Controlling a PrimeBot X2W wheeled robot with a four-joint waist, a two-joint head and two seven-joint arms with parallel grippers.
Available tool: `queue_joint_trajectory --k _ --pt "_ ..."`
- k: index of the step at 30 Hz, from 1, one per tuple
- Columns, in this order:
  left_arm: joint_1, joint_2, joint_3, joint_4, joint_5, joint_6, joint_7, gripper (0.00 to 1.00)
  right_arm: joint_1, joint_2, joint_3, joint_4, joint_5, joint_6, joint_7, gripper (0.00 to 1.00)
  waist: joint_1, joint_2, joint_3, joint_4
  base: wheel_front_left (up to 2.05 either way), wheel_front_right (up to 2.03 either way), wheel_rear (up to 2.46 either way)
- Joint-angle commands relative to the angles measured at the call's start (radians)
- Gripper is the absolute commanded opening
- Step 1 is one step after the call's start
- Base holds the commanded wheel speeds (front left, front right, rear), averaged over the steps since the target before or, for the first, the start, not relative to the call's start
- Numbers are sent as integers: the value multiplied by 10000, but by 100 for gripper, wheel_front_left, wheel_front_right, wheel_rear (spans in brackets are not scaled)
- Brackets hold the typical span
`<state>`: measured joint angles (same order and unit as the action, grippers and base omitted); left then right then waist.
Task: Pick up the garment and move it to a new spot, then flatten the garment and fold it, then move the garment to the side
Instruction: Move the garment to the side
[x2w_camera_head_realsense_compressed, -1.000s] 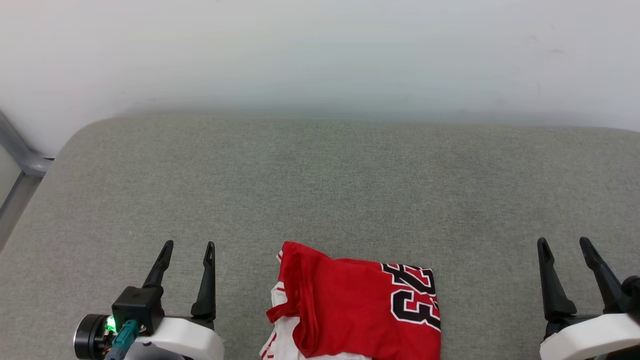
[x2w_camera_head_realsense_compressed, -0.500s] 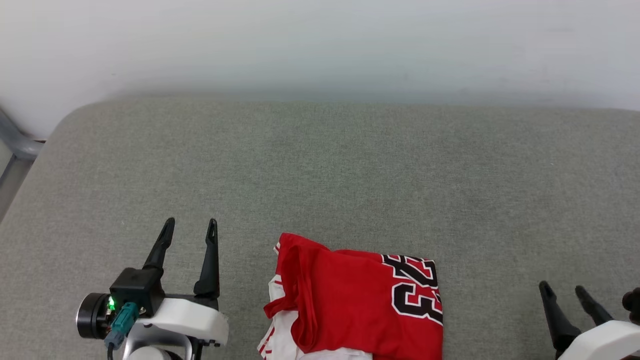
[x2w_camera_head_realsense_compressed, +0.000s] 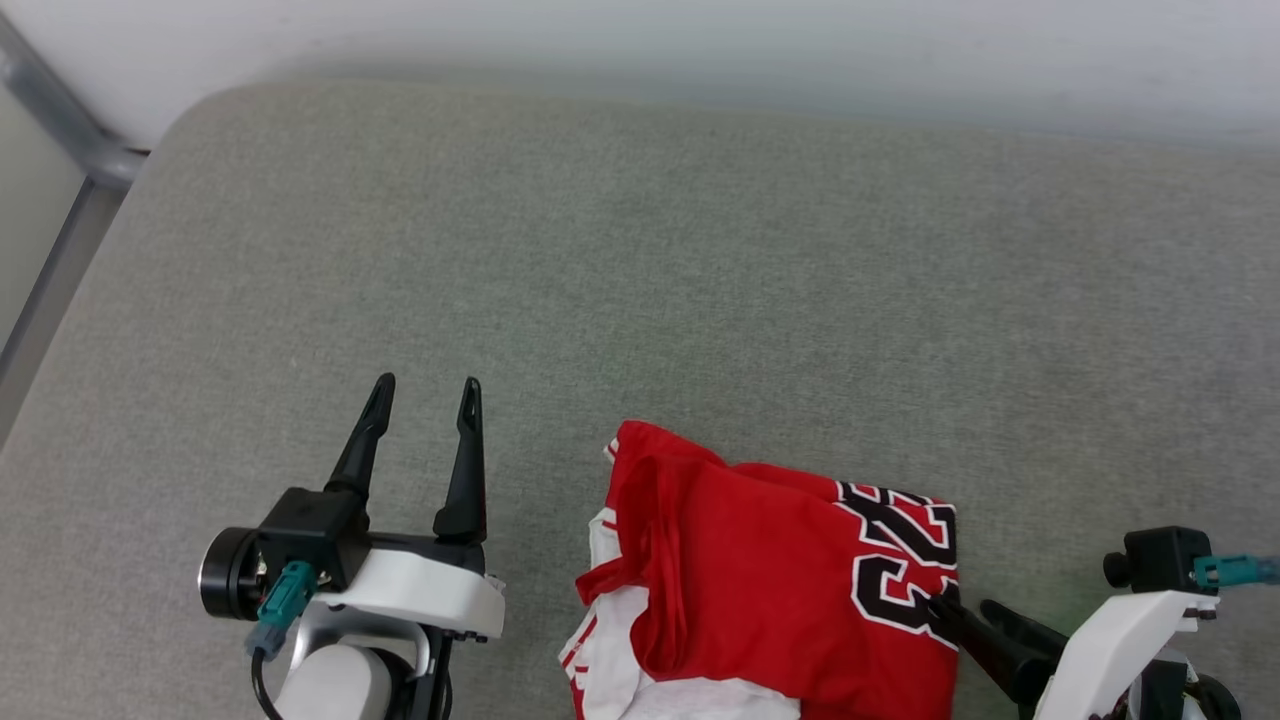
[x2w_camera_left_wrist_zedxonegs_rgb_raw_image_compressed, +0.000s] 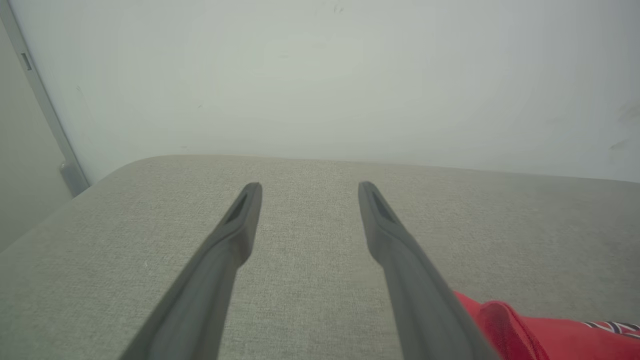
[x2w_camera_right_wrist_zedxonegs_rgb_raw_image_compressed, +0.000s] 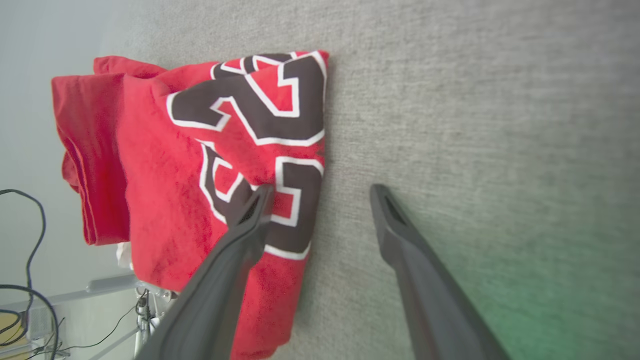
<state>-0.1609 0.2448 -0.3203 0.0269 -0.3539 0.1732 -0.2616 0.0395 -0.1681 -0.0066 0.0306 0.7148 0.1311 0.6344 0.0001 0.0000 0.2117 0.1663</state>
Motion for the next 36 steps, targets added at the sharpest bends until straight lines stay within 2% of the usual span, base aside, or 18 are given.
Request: queue_joint_trajectory --k 1,9,10,11,12,18,23,30,36 --pt "-125 -6 28 19 60 -60 -42 100 -14 -27 66 127 18 -9 117 100 -1 0 212 207 0 0 0" --pt "-346 -378 346 154 387 -415 -42 100 -240 299 328 881 707 -19 1386 100 -1 0 601 521 0 0 0" --pt "-340 -416 387 184 430 -467 -42 100 -281 325 359 931 687 -26 1460 58 -1 0 614 530 0 0 0" --pt "-344 -452 431 206 461 -498 -42 100 -328 379 377 929 682 -26 1477 3 -1 0 620 533 0 0 0" --pt "-333 -489 475 237 501 -532 -42 100 -351 419 429 924 709 -26 1534 0 -1 0 599 529 0 0 0" --pt "-179 -552 678 497 723 -804 -42 100 -661 207 645 25 203 -6 1104 0 -1 0 117 372 0 0 0" --pt "-31 -411 797 488 897 -850 -42 100 -797 -174 533 -278 -1228 -6 632 0 -1 0 -259 -9 0 0 0" --pt "350 -103 1038 230 919 -745 -33 100 -803 -528 181 -274 -2955 -8 429 0 -1 0 -606 -1281 0 0 0" --pt "335 118 1071 -255 1063 -643 106 100 -1139 -932 -107 -69 -3308 -8 353 0 -1 0 -359 -2505 0 0 0"
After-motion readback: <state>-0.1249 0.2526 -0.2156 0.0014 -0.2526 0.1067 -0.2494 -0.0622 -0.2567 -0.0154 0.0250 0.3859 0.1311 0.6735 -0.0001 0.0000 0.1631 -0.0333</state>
